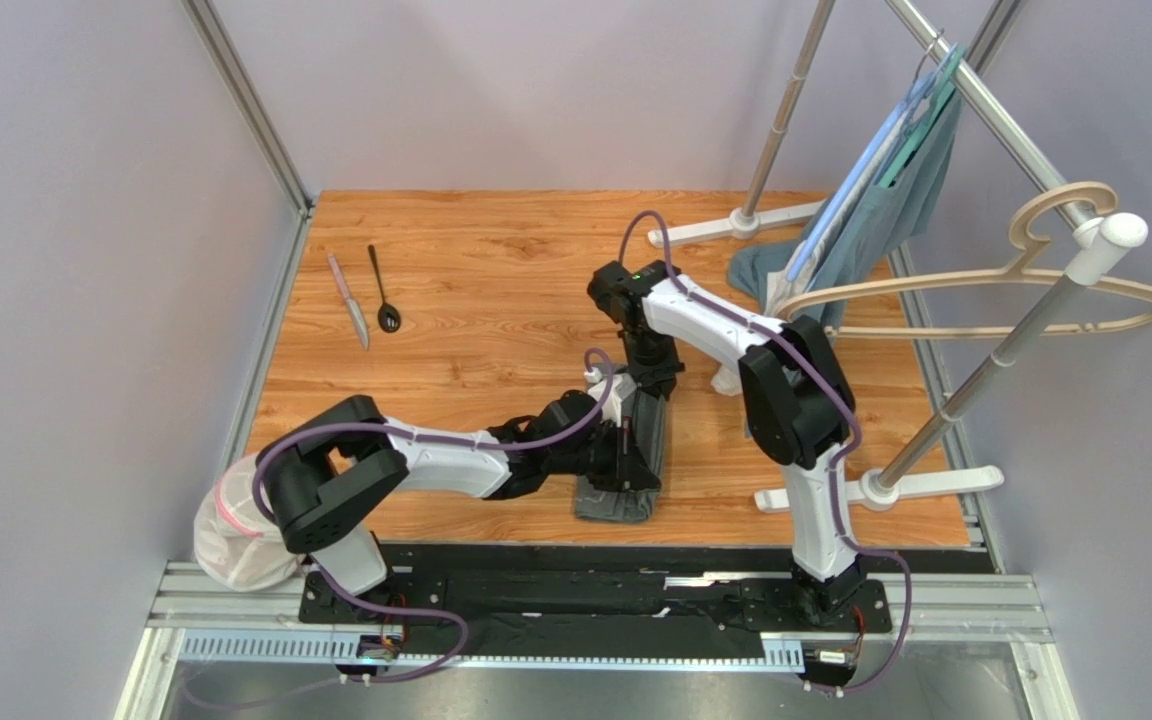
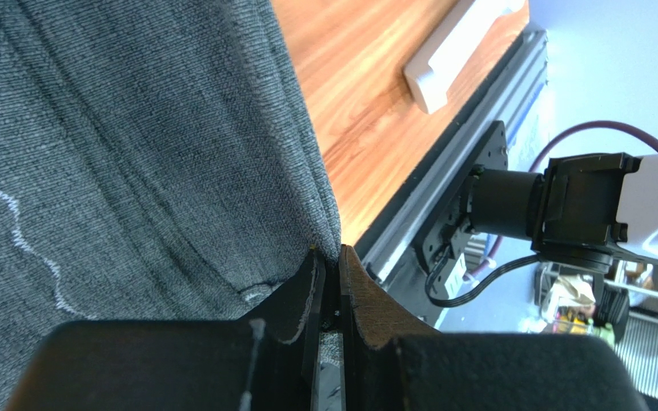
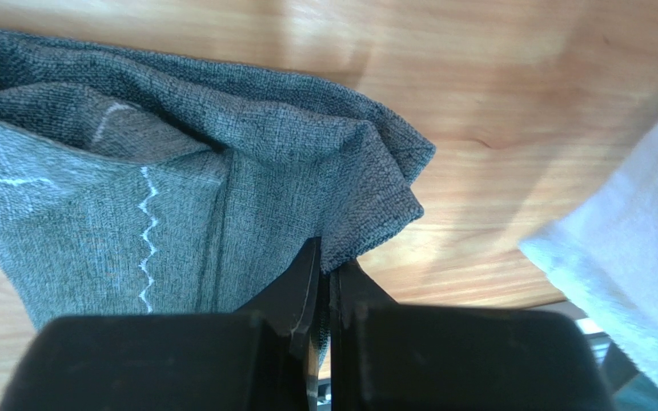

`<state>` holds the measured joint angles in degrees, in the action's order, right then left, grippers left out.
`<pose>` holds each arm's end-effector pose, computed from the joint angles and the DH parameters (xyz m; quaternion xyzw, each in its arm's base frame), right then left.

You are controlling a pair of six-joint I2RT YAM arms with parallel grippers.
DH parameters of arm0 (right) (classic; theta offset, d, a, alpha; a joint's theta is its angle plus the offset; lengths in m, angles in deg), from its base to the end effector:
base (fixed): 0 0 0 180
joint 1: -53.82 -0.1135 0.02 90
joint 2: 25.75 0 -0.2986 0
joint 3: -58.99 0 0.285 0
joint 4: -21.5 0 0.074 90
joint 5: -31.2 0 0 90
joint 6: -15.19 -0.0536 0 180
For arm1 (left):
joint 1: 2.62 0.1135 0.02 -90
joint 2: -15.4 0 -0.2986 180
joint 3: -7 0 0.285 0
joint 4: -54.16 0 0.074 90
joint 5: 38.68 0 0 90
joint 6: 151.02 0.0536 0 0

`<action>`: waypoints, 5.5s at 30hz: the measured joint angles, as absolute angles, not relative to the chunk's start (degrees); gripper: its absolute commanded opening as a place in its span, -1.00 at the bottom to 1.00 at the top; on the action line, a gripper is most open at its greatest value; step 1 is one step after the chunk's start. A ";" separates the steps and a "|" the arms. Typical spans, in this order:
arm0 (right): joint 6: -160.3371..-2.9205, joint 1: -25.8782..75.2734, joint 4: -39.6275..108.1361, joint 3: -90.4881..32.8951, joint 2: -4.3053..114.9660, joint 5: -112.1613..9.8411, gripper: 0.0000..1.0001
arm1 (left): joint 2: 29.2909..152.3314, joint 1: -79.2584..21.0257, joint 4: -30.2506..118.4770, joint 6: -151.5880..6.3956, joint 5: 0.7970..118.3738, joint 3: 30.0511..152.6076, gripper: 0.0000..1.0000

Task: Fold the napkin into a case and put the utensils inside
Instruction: Pick up the 2/3-rectangle-folded napkin from the center of the board, then fold the 2/3-rectangle-folded napkin at the center of the board.

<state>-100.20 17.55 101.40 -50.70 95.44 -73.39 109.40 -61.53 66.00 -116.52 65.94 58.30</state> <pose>0.3715 0.2558 0.1863 -0.0956 0.9872 -0.1152 0.0547 0.1734 -0.3138 0.1535 0.0884 0.8604 -0.4714 0.1721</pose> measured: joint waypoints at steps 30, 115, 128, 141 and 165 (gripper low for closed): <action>-97.12 22.54 87.57 -41.69 88.88 -69.89 -1.00 | 104.99 -46.36 40.14 -108.26 63.09 70.86 -0.80; -92.16 32.66 59.68 -40.16 94.36 -28.80 -1.00 | 115.35 -34.76 36.53 -106.91 67.33 75.74 -0.81; -92.68 29.16 59.48 -37.91 90.63 -37.04 -1.00 | 123.06 -33.27 37.63 -107.78 66.85 79.65 -0.84; -90.91 12.50 56.44 -32.80 85.16 -67.38 -1.00 | 124.39 -32.64 38.22 -107.58 66.74 81.16 -0.85; -102.80 10.67 58.50 -32.95 85.18 -64.95 -0.24 | 125.68 -30.74 40.84 -106.88 71.44 81.05 -0.85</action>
